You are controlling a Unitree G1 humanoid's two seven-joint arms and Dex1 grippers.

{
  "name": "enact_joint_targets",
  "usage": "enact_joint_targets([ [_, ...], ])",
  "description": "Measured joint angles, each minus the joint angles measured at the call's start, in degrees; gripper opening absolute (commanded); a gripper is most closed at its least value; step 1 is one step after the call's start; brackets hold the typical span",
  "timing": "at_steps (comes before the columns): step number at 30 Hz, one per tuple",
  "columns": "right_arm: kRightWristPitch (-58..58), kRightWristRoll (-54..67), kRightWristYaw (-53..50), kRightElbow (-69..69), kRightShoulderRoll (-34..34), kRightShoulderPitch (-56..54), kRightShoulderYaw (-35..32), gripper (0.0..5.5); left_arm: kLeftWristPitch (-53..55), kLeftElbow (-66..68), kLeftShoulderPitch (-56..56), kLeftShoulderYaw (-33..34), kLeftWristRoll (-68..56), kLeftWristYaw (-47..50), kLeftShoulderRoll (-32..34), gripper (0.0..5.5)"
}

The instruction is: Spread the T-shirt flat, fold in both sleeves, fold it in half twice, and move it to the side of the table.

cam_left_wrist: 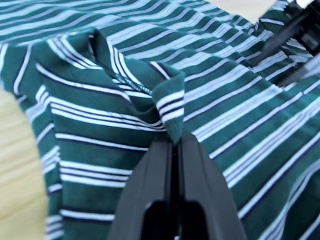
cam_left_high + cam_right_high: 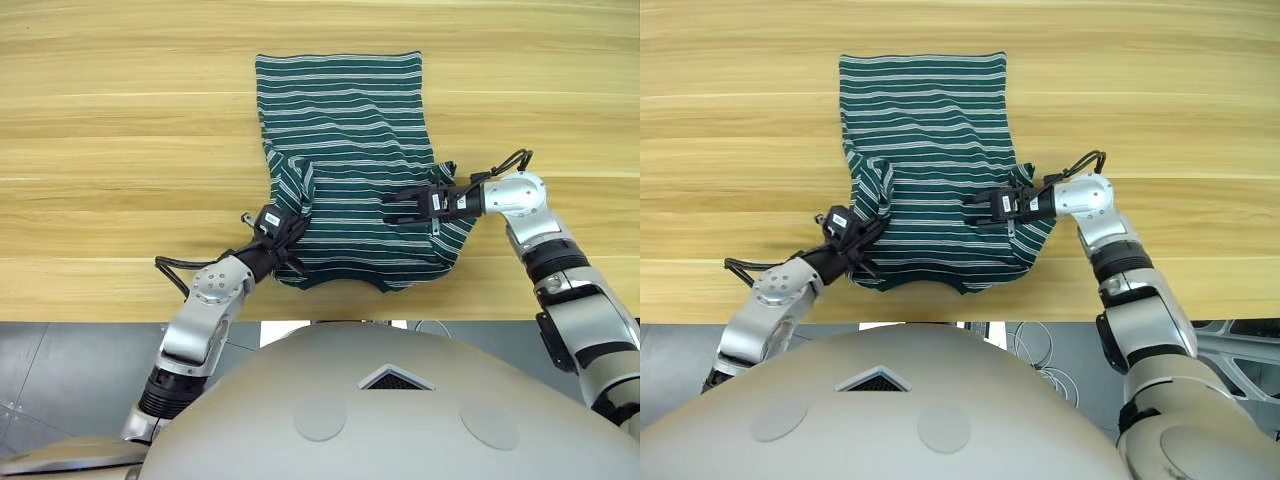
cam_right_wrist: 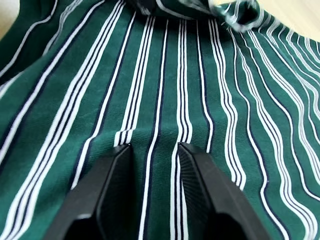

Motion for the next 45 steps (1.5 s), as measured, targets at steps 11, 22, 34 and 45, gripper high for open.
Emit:
enact_joint_targets([
  [11,-0.5,0.0,-0.1,0.1,0.0,0.2,0.1,1.75,-3.8,2.8,0.3,0.2,3.8,0.7,1.4,1.36],
  [22,-0.8,5.8,-7.5,-4.5,1.4,1.0,-8.5,1.75,5.2,-12.3,6.1,0.5,2.6,0.4,2.6,2.76],
  [34,21.0,19.9,-12.1,-28.7,-11.1,35.6,-29.3,2.35,2.4,-16.0,3.7,0.4,-6.1,-4.1,-0.5,2.79],
  [45,35.6,21.7,-8.5,-19.0,-8.3,30.5,-27.3,3.19,-20.9,10.3,-18.2,7.3,-2.7,-14.9,4.4,2.79],
])
